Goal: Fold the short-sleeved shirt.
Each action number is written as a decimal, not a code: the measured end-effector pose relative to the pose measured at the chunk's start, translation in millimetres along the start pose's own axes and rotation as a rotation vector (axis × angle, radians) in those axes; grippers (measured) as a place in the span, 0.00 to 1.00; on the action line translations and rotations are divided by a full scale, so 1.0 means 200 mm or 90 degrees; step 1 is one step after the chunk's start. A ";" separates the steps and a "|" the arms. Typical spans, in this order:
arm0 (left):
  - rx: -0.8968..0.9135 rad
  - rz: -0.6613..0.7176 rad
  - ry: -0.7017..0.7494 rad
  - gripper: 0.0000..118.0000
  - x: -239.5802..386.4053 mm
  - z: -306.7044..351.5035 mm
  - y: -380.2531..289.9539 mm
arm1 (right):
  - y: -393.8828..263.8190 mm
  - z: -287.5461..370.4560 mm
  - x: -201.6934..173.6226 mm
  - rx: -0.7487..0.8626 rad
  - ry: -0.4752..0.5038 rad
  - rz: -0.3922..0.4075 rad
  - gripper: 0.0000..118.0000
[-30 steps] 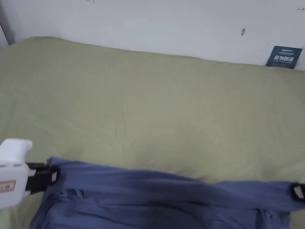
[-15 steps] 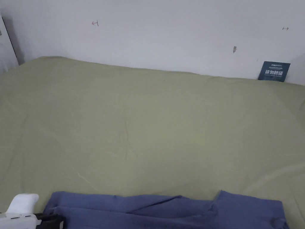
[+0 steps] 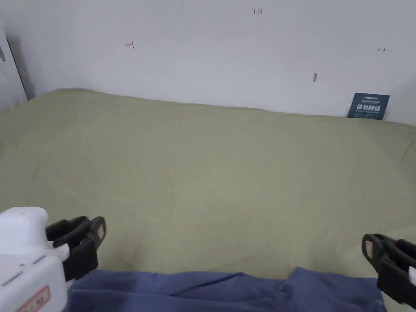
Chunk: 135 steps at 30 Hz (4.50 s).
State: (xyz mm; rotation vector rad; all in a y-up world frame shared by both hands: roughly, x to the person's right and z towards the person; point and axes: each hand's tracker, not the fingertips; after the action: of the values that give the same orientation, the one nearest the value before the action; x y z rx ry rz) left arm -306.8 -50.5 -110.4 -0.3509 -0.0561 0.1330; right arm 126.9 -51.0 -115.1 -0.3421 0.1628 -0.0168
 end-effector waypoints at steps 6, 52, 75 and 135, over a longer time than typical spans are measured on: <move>-0.071 -0.013 -0.034 0.00 0.02 -0.04 -0.12 | -0.09 -0.03 -0.11 -0.061 0.020 0.070 0.00; -0.293 -0.054 -0.288 0.10 0.24 -0.40 -0.08 | -0.07 0.13 0.06 -0.110 -0.015 -0.016 0.00; -0.306 0.434 -0.292 0.61 0.11 -0.73 -0.38 | -0.17 0.09 0.15 -0.112 0.006 -0.107 0.00; -0.345 0.474 -0.185 0.16 -0.13 -0.66 -0.55 | -0.05 0.13 0.09 -0.074 0.070 -0.101 0.00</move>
State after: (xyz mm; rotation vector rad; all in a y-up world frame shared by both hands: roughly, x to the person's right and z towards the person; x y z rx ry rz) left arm -308.3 -201.1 -196.7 -0.8828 -0.2498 0.9179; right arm 149.1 -52.1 -91.7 -0.4701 0.2461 -0.1832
